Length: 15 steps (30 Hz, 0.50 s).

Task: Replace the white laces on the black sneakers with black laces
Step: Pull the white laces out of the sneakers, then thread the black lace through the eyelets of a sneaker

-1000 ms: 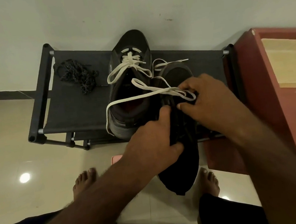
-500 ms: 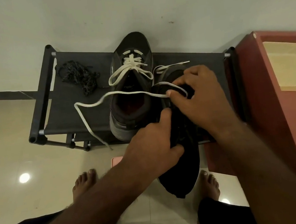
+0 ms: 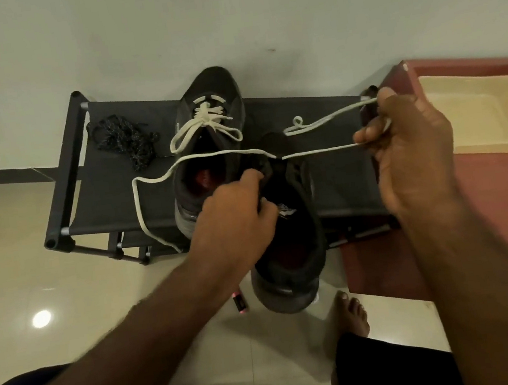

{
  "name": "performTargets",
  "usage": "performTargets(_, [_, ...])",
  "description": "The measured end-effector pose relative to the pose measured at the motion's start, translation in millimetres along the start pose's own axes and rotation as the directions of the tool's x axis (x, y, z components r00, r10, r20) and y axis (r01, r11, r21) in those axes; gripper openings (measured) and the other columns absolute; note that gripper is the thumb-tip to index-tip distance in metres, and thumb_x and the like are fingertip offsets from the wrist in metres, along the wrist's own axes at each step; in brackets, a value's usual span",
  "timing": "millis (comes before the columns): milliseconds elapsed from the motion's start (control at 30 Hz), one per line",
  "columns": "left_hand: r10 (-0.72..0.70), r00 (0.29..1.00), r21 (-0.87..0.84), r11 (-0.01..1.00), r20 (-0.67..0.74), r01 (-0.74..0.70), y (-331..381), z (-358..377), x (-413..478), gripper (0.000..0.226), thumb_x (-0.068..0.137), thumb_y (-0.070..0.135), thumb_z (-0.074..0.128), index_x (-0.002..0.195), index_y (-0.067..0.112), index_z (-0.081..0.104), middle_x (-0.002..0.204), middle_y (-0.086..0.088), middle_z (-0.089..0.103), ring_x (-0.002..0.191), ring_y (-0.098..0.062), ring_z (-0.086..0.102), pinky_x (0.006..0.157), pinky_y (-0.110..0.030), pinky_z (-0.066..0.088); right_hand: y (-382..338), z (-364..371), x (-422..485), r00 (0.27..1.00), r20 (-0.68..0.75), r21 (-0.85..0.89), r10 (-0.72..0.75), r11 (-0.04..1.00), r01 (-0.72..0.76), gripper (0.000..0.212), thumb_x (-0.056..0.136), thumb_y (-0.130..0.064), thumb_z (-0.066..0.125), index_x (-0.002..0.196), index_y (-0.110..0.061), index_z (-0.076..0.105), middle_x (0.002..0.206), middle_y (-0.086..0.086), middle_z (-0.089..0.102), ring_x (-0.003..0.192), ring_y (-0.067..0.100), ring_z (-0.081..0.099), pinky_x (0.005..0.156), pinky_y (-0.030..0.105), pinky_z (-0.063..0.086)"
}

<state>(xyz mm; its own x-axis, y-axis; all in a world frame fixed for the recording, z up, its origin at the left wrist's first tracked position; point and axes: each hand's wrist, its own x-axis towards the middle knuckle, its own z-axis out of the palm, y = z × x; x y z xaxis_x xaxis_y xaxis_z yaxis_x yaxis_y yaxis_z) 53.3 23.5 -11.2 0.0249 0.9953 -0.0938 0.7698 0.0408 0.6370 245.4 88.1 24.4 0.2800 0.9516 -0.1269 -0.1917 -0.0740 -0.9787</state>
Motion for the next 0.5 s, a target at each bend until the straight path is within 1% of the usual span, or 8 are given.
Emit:
performTargets(100, [0.013, 0.996, 0.110, 0.994, -0.090, -0.003, 9, -1, 4, 0.023, 0.096, 0.024, 0.049, 0.116, 0.016, 0.056, 0.091, -0.006, 0.066, 0.087, -0.028, 0.063, 0.078, -0.046, 0.053, -7, -8, -16, 0.995, 0.085, -0.113, -0.053, 0.992, 0.063, 0.014, 0.089, -0.024, 0.063, 0.076, -0.021, 0.065, 0.066, 0.002, 0.064, 0.079, 0.024, 0.062, 0.070, 0.030, 0.050])
performTargets(167, [0.020, 0.989, 0.172, 0.985, -0.149, 0.006, 16, -4, 7, 0.024, 0.098, 0.024, 0.048, 0.118, 0.015, 0.056, 0.096, -0.008, 0.067, 0.091, -0.031, 0.063, 0.079, -0.045, 0.051, -12, -11, -31, 0.984, 0.145, -0.135, -0.103, 0.983, 0.123, 0.013, 0.094, -0.021, 0.064, 0.082, -0.016, 0.064, 0.077, 0.004, 0.069, 0.079, 0.024, 0.059, 0.070, 0.030, 0.050])
performTargets(267, [0.009, 0.984, 0.260, 0.965, -0.178, 0.038, 23, -10, 12, 0.026, 0.100, 0.027, 0.047, 0.122, 0.016, 0.055, 0.104, -0.009, 0.067, 0.096, -0.034, 0.064, 0.080, -0.046, 0.051, -14, -17, -48, 0.983, 0.120, -0.177, -0.138, 0.972, 0.158, 0.015, 0.093, -0.026, 0.067, 0.083, -0.016, 0.063, 0.087, 0.007, 0.063, 0.081, 0.020, 0.054, 0.074, 0.032, 0.052])
performTargets(333, [-0.013, 0.989, 0.332, 0.941, -0.145, 0.061, 26, -14, 15, 0.027, 0.101, 0.026, 0.048, 0.125, 0.016, 0.053, 0.107, -0.010, 0.066, 0.098, -0.033, 0.063, 0.082, -0.046, 0.052, -13, -24, -57, 0.983, 0.108, -0.319, -0.146, 0.932, 0.173, 0.020, 0.086, -0.039, 0.070, 0.077, -0.023, 0.063, 0.107, 0.007, 0.060, 0.097, 0.015, 0.057, 0.091, 0.045, 0.053])
performTargets(367, [-0.019, 0.991, 0.343, 0.937, -0.135, 0.065, 27, -17, 16, 0.029, 0.100, 0.026, 0.049, 0.127, 0.015, 0.053, 0.111, -0.009, 0.065, 0.101, -0.033, 0.063, 0.084, -0.046, 0.052, -13, -27, -62, 0.984, 0.104, -0.400, -0.144, 0.900, 0.174, 0.023, 0.083, -0.044, 0.070, 0.074, -0.024, 0.063, 0.123, 0.003, 0.059, 0.112, 0.012, 0.056, 0.101, 0.048, 0.048])
performTargets(400, [-0.010, 0.991, 0.326, 0.944, -0.130, 0.052, 30, -21, 15, 0.033, 0.098, 0.026, 0.052, 0.129, 0.016, 0.052, 0.117, -0.009, 0.063, 0.105, -0.032, 0.061, 0.088, -0.045, 0.051, -12, -30, -66, 0.985, 0.108, -0.459, -0.134, 0.872, 0.169, 0.023, 0.082, -0.045, 0.070, 0.073, -0.025, 0.065, 0.138, -0.005, 0.055, 0.127, 0.006, 0.050, 0.109, 0.047, 0.043])
performTargets(433, [0.028, 0.993, 0.285, 0.959, -0.114, 0.006, 34, -23, 12, 0.039, 0.096, 0.026, 0.056, 0.133, 0.017, 0.051, 0.124, -0.007, 0.059, 0.112, -0.030, 0.058, 0.094, -0.043, 0.049, -11, -31, -71, 0.985, 0.123, -0.481, -0.117, 0.861, 0.163, 0.022, 0.083, -0.043, 0.072, 0.073, -0.024, 0.067, 0.145, -0.012, 0.052, 0.136, 0.002, 0.043, 0.114, 0.045, 0.037])
performTargets(500, [0.201, 0.979, 0.166, 0.967, -0.016, -0.196, 48, -27, 1, 0.055, 0.089, 0.029, 0.066, 0.140, 0.021, 0.046, 0.137, -0.003, 0.051, 0.126, -0.023, 0.049, 0.106, -0.037, 0.040, -8, -33, -82, 0.982, 0.173, -0.447, -0.081, 0.882, 0.151, 0.018, 0.087, -0.034, 0.074, 0.073, -0.024, 0.070, 0.140, -0.016, 0.058, 0.141, -0.001, 0.037, 0.118, 0.043, 0.030])
